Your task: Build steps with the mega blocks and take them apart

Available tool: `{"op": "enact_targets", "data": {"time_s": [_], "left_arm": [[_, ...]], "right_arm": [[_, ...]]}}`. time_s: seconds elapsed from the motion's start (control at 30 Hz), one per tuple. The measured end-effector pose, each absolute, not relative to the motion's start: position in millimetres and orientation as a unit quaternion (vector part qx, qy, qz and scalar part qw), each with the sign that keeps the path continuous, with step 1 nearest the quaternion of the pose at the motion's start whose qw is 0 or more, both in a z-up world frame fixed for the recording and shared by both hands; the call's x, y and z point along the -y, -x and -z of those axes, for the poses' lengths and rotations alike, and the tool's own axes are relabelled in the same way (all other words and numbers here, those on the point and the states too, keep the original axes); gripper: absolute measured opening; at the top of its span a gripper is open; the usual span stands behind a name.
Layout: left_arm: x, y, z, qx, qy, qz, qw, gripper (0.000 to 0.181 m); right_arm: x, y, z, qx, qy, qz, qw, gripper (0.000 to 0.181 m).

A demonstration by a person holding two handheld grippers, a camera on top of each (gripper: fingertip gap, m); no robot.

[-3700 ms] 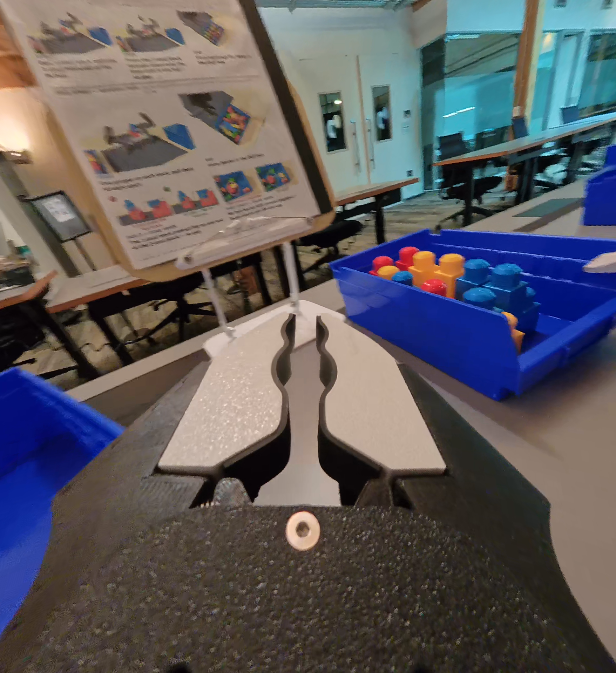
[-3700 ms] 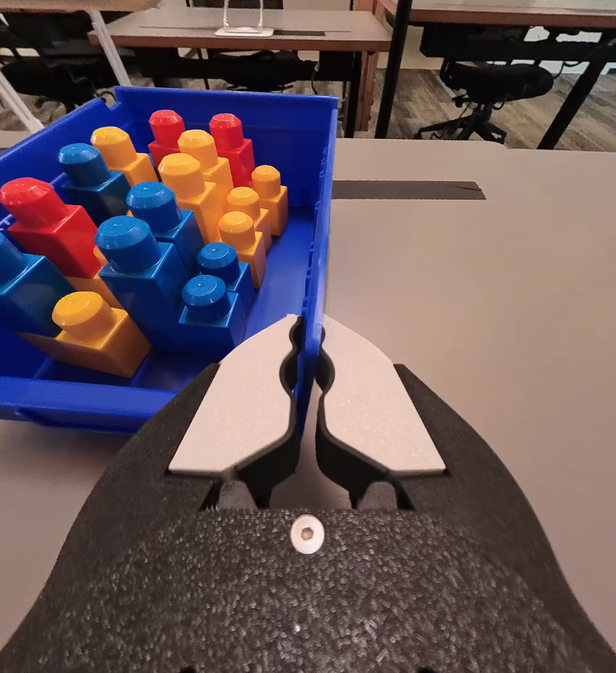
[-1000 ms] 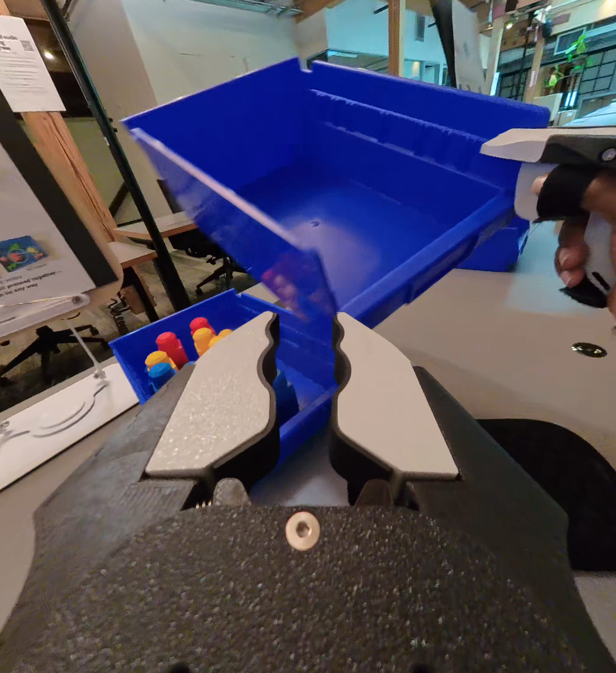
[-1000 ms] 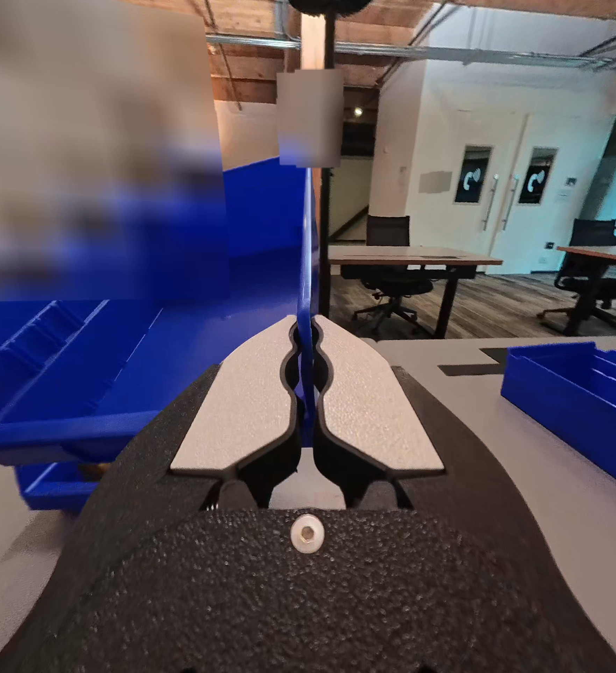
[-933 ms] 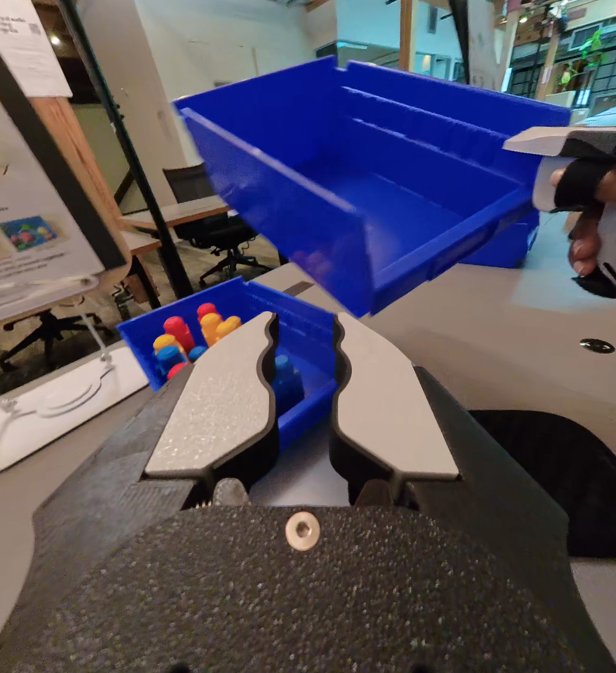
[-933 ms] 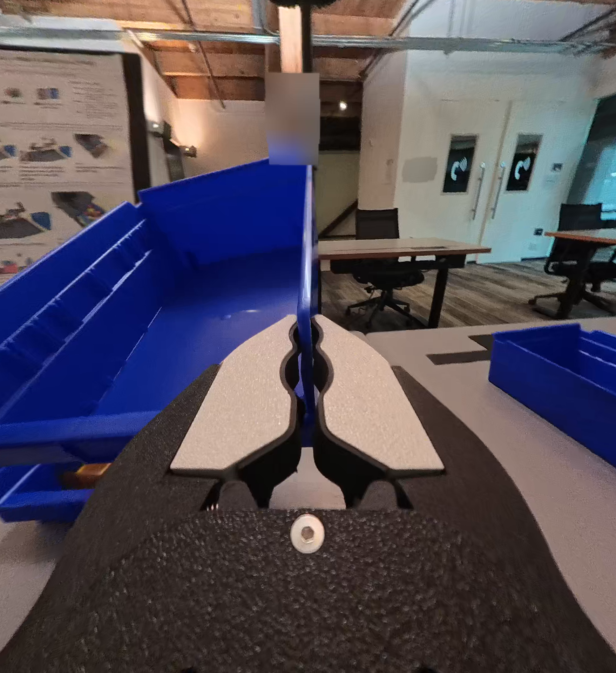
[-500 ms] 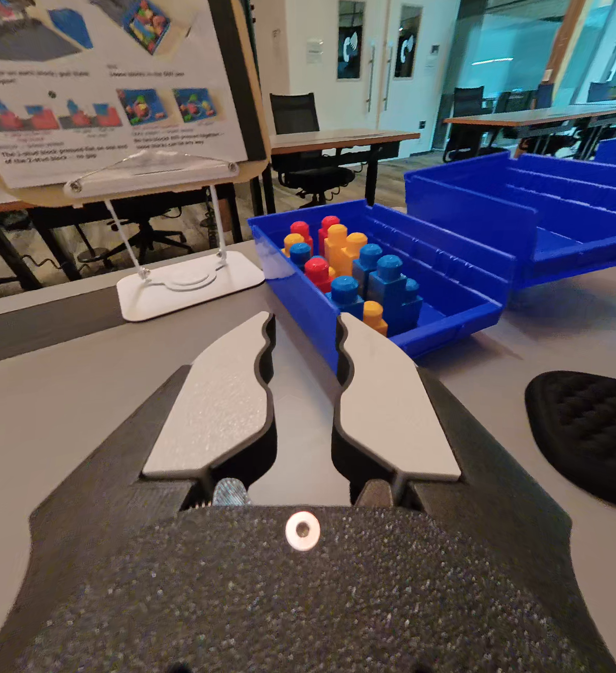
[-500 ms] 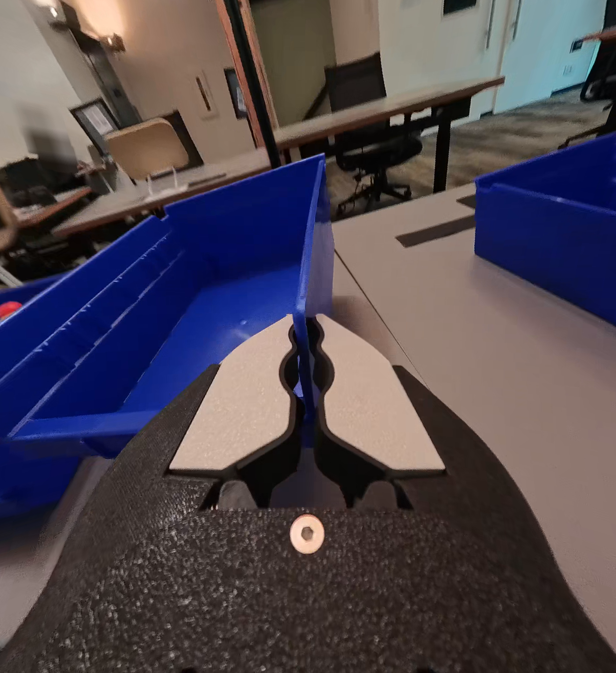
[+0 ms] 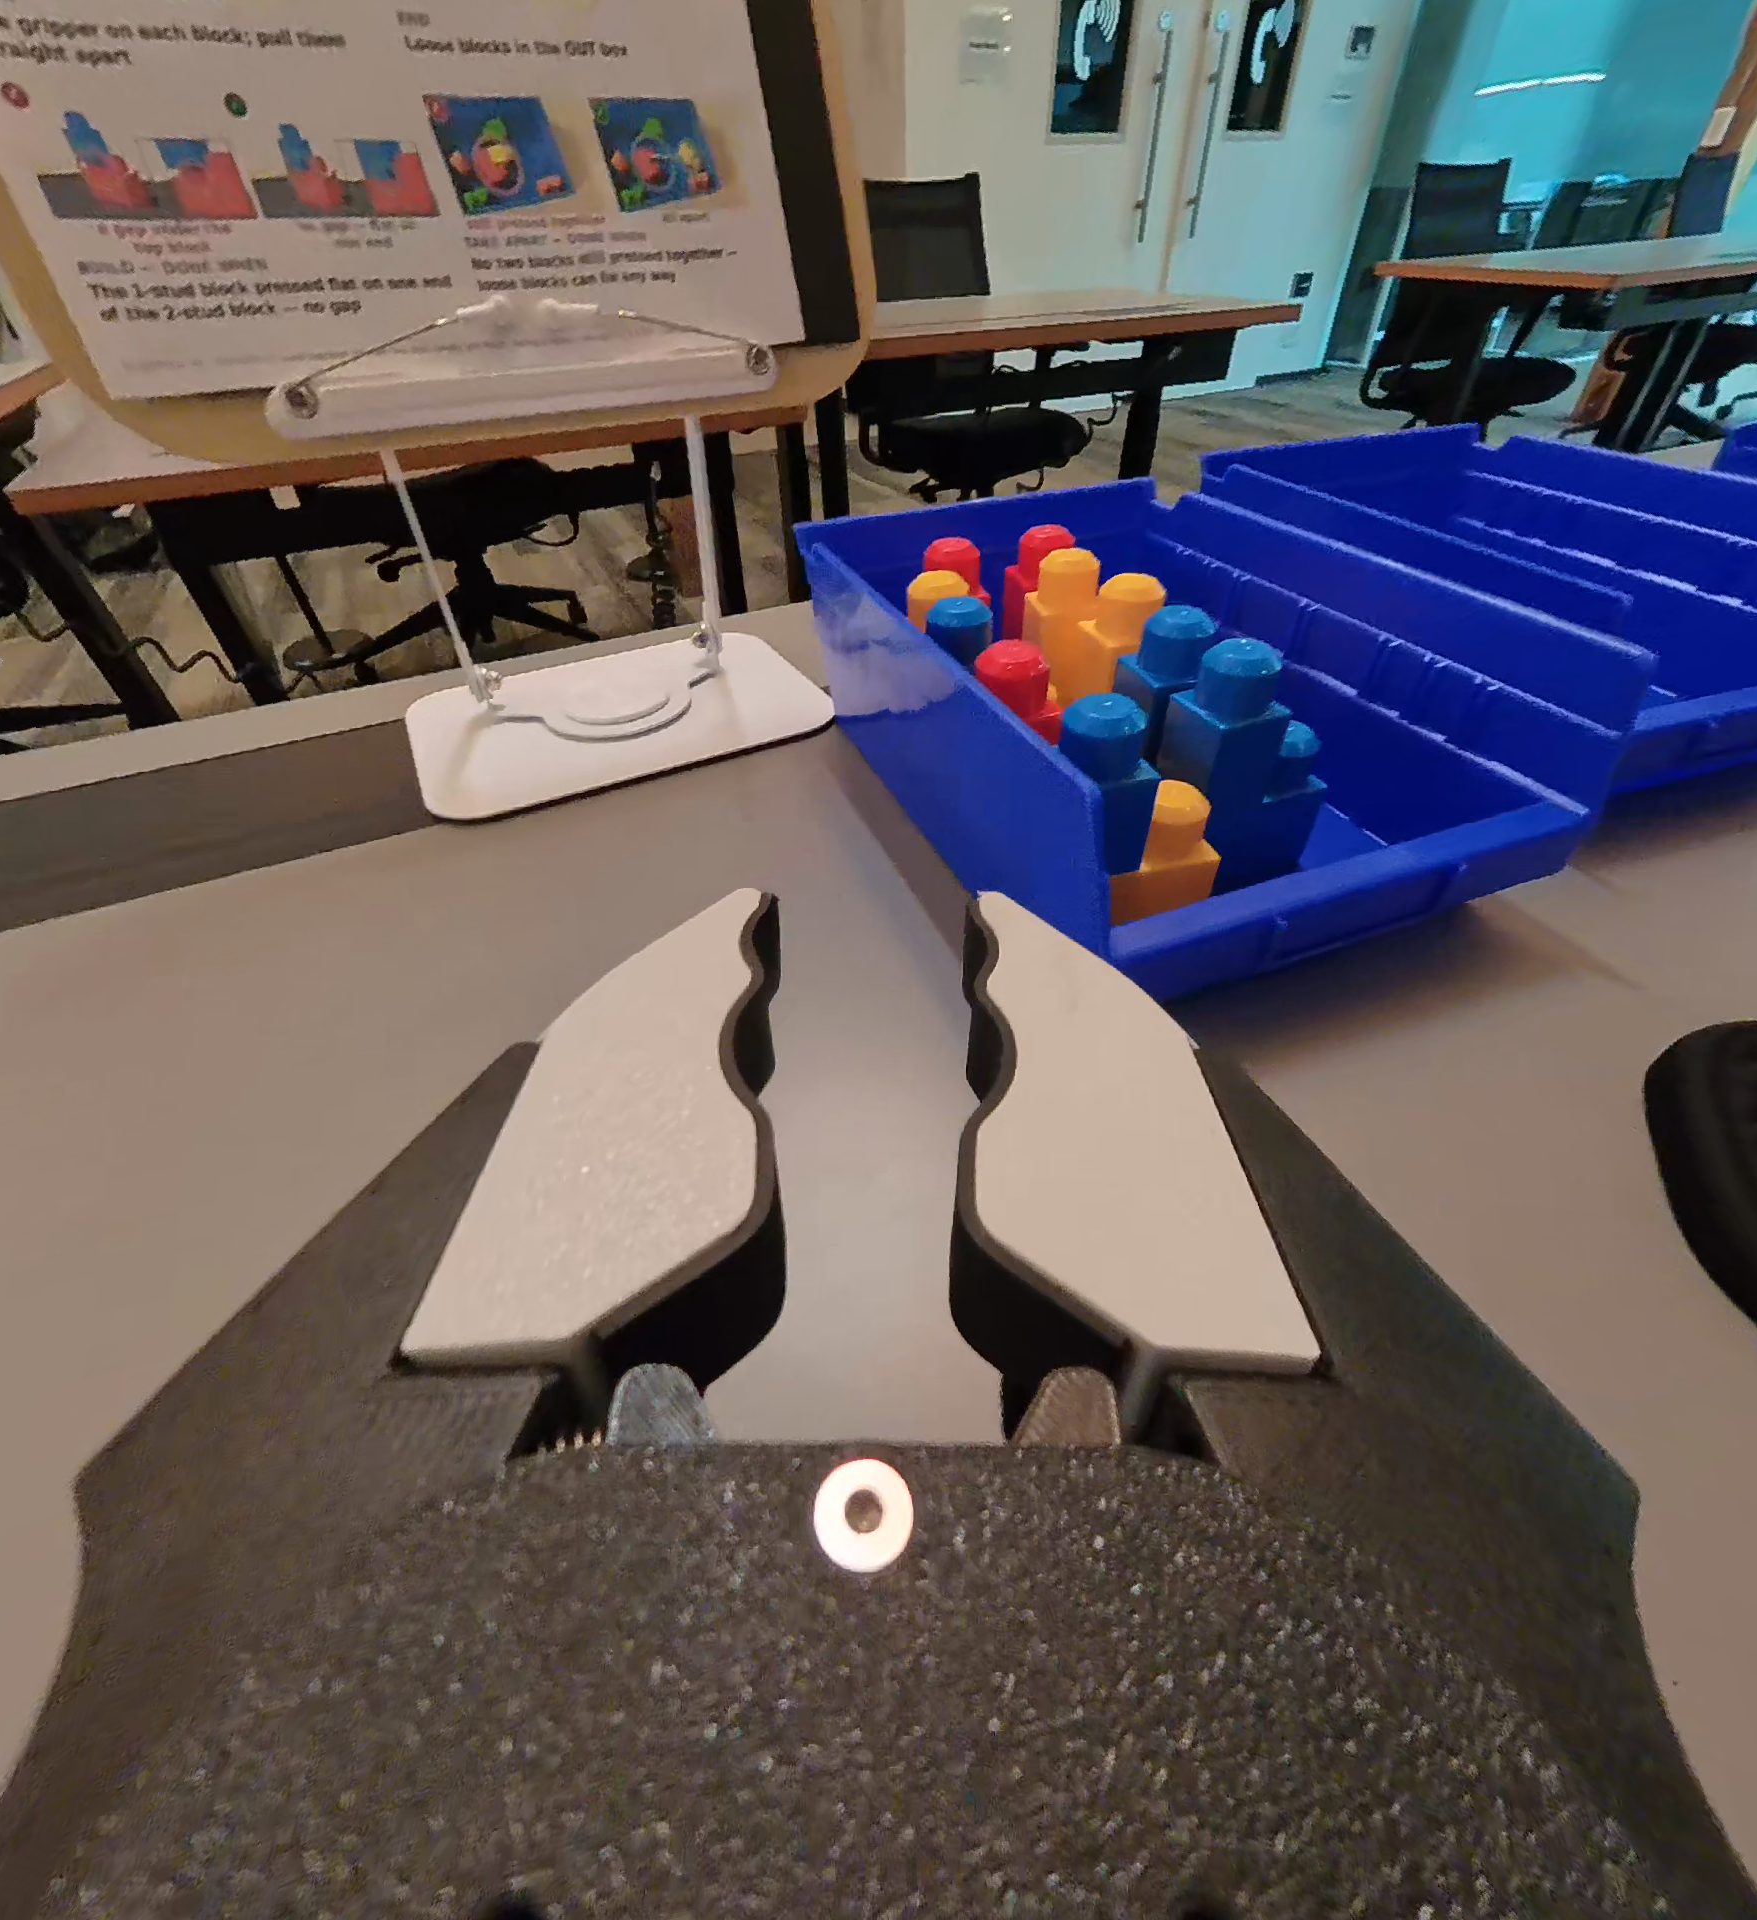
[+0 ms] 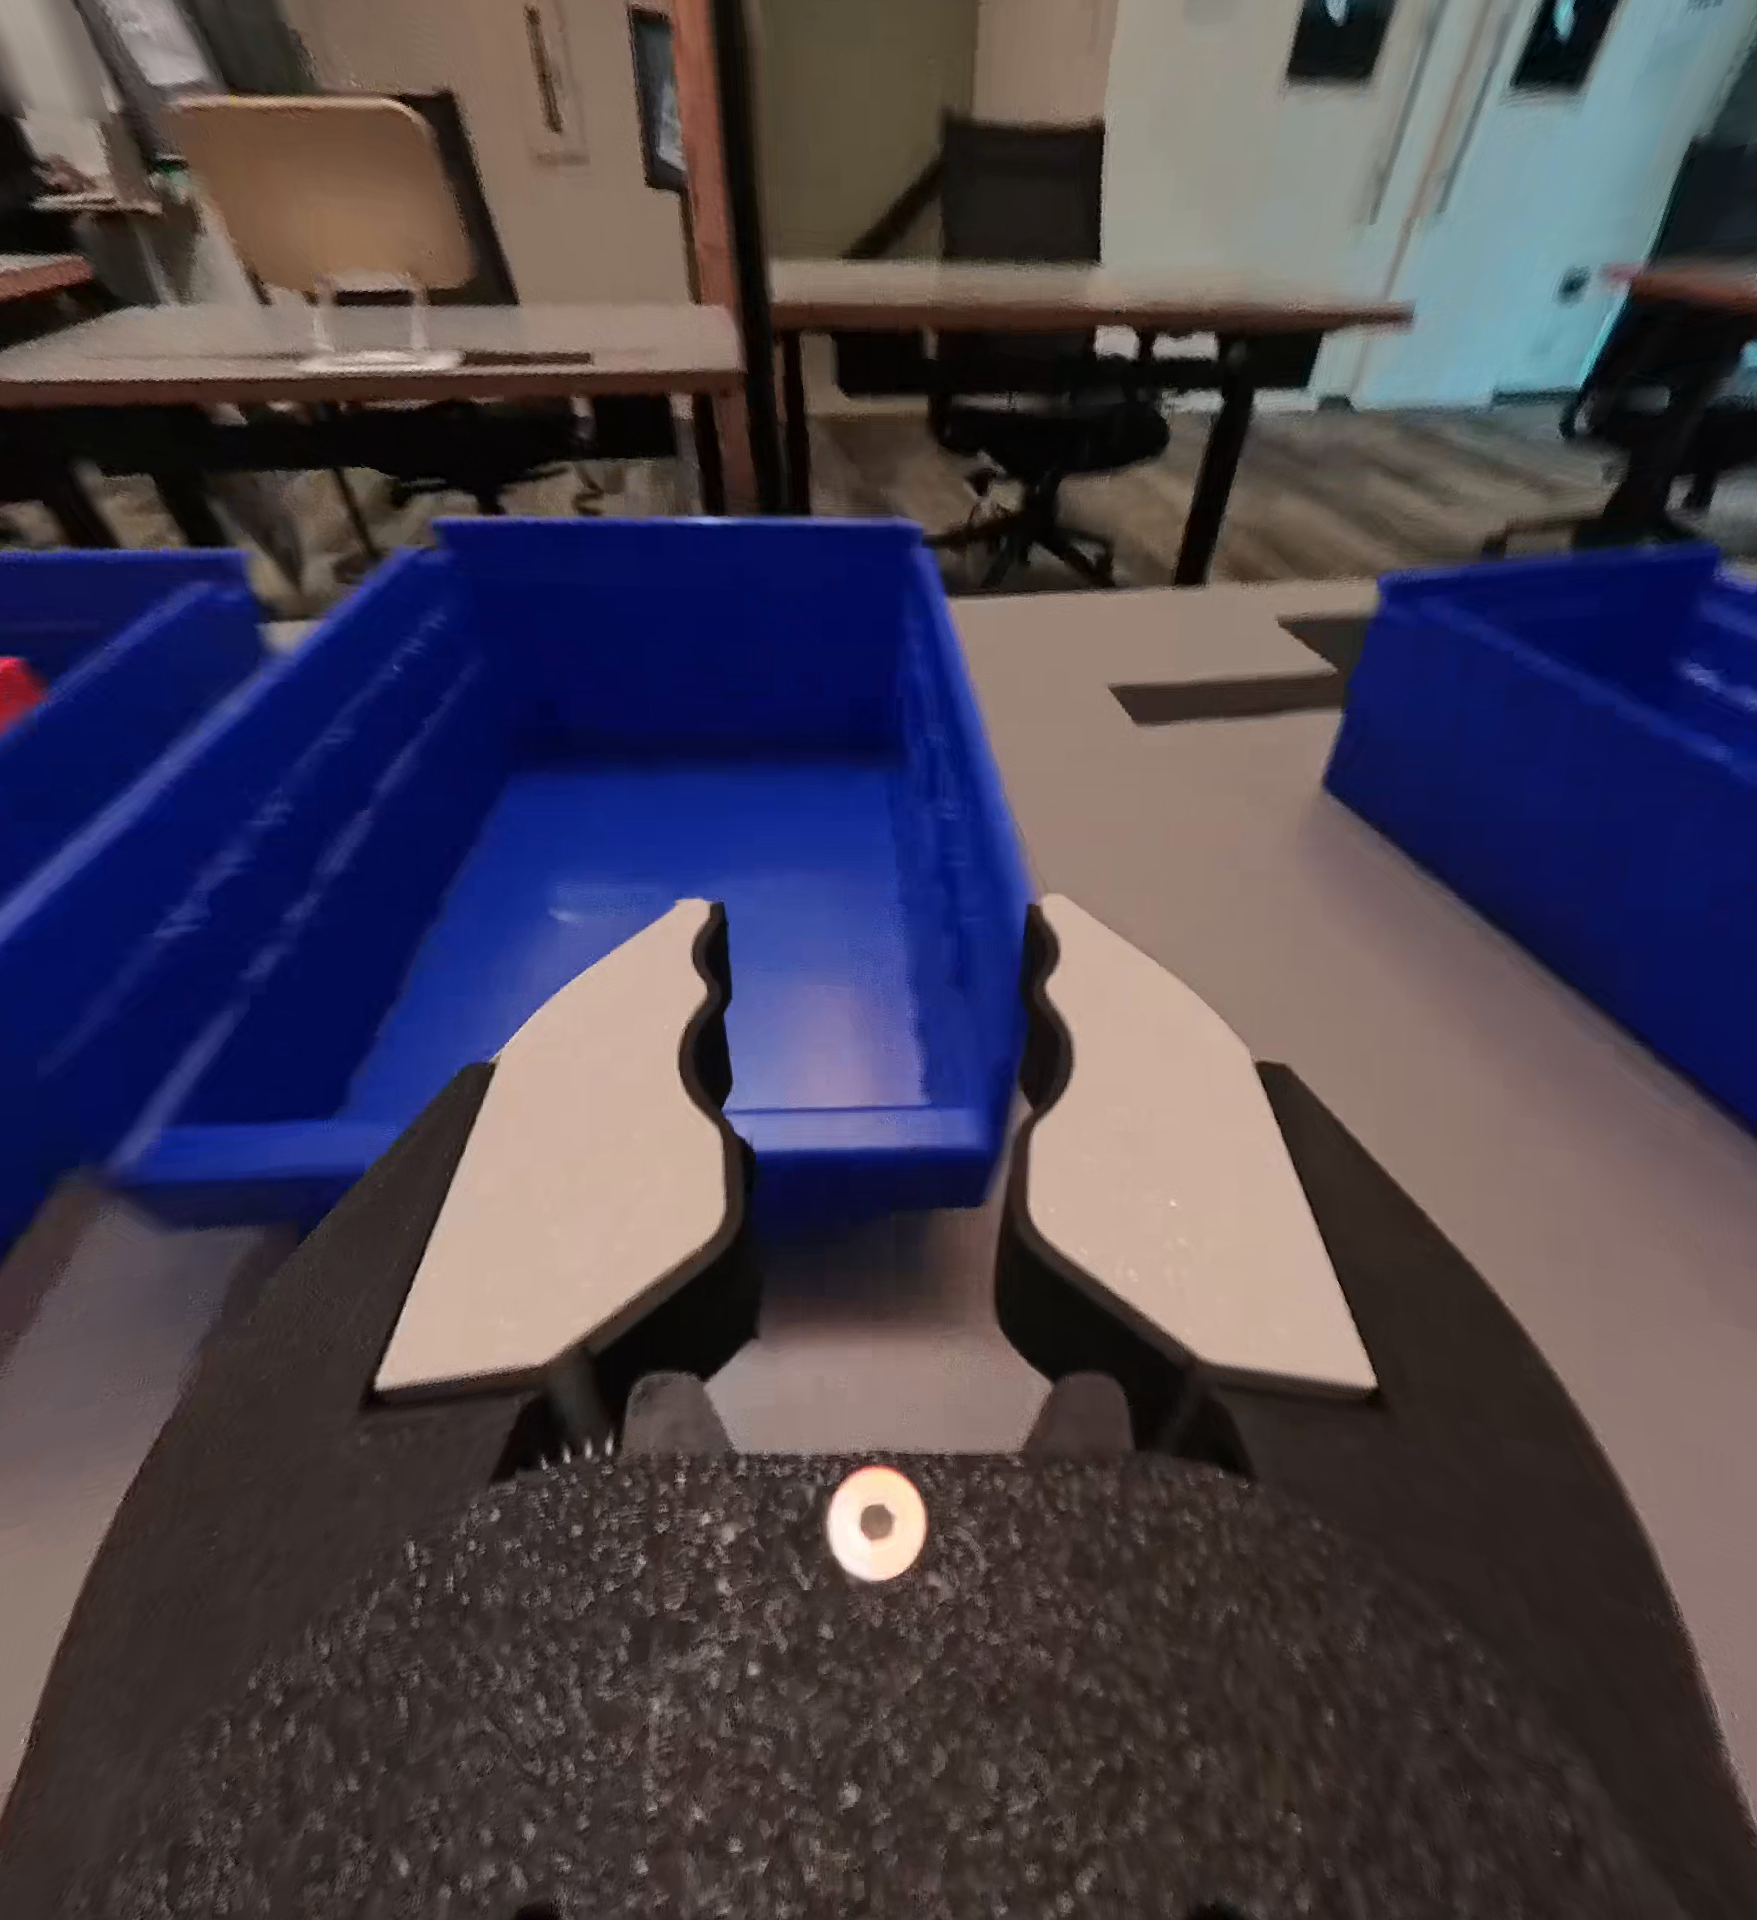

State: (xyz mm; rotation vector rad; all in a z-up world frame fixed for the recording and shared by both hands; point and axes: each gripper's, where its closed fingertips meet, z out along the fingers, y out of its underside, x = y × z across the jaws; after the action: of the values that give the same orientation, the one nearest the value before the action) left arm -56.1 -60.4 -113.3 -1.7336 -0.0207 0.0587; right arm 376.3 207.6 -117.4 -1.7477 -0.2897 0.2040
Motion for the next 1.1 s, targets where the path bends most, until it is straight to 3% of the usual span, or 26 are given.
{"op": "enact_targets", "data": {"time_s": [0.2,0.37,0.57,0.63,0.67,0.97,1.1], "left_arm": [[58,62,123,0.017,0.768,-0.02,0.639,0.035],[60,56,124,0.008,0.767,-0.011,0.642,0.035],[62,57,124,0.007,0.766,-0.004,0.642,0.035],[63,57,126,0.007,0.769,-0.003,0.639,0.035],[62,57,127,0.006,0.771,-0.003,0.637,0.036],[54,43,164,-0.013,0.819,0.015,0.573,0.058],[57,54,178,0.005,0.837,-0.001,0.546,0.033]], "right_arm": [[-101,-234,121,0.233,0.76,-0.254,0.55,0.067],[-99,-175,153,0.248,0.788,-0.246,0.507,0.071],[-133,-148,172,0.247,0.805,-0.211,0.496,0.05],[-140,-146,169,0.219,0.807,-0.229,0.498,0.027],[-145,-153,167,0.215,0.808,-0.205,0.509,0.007],[-97,-140,168,0.266,0.801,-0.183,0.505,0.005],[-71,-123,167,0.272,0.792,-0.2,0.508,0.005]]}}
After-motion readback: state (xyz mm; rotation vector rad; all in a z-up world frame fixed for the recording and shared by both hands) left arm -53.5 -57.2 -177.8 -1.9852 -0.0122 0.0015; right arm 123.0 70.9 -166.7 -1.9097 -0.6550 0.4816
